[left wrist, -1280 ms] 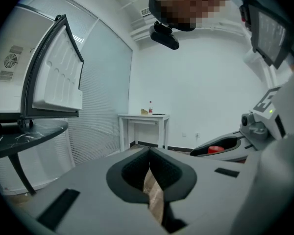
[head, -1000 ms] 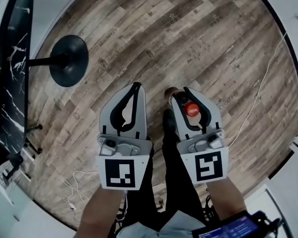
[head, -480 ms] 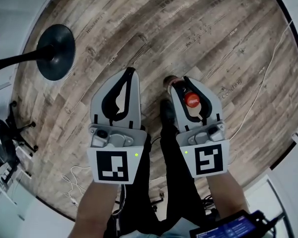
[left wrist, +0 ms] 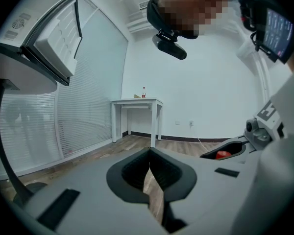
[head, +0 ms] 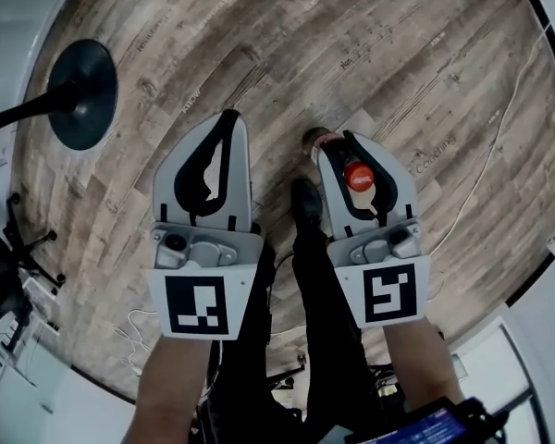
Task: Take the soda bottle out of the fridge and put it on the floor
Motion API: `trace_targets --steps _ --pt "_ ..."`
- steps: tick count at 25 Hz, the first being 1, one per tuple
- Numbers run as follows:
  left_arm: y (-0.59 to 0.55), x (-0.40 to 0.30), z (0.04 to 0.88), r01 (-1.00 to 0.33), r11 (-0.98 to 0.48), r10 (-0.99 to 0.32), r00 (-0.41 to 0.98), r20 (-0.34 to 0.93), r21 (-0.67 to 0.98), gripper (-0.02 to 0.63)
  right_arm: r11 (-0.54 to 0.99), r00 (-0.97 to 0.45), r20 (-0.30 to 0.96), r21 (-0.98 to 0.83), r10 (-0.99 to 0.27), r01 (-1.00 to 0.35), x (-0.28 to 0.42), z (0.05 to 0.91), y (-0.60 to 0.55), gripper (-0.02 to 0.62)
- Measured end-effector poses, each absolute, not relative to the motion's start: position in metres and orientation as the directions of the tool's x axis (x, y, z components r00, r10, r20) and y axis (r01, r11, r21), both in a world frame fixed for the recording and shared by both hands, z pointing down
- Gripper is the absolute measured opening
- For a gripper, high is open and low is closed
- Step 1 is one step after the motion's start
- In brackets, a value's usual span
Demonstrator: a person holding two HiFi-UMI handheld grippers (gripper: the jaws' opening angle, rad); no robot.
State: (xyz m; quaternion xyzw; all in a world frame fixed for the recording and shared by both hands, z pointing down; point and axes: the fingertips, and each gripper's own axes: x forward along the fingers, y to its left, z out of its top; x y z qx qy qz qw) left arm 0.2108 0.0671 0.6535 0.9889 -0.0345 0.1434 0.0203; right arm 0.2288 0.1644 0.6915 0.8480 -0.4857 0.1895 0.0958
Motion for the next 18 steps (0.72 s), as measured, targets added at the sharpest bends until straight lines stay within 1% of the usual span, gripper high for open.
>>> trace_targets --steps 8,18 --pt "0.081 0.222 0.682 -0.05 -0.998 -0.038 0.954 0.296 0.034 0.015 -0.496 0.44 0.429 -0.022 -0.789 -0.868 0.239 0.727 0.171 0.112" --pt "0.079 0.23 0.716 -0.062 -0.997 -0.048 0.953 0.3 0.036 0.015 -0.483 0.423 0.422 -0.042 -0.802 -0.875 0.254 0.763 0.166 0.11"
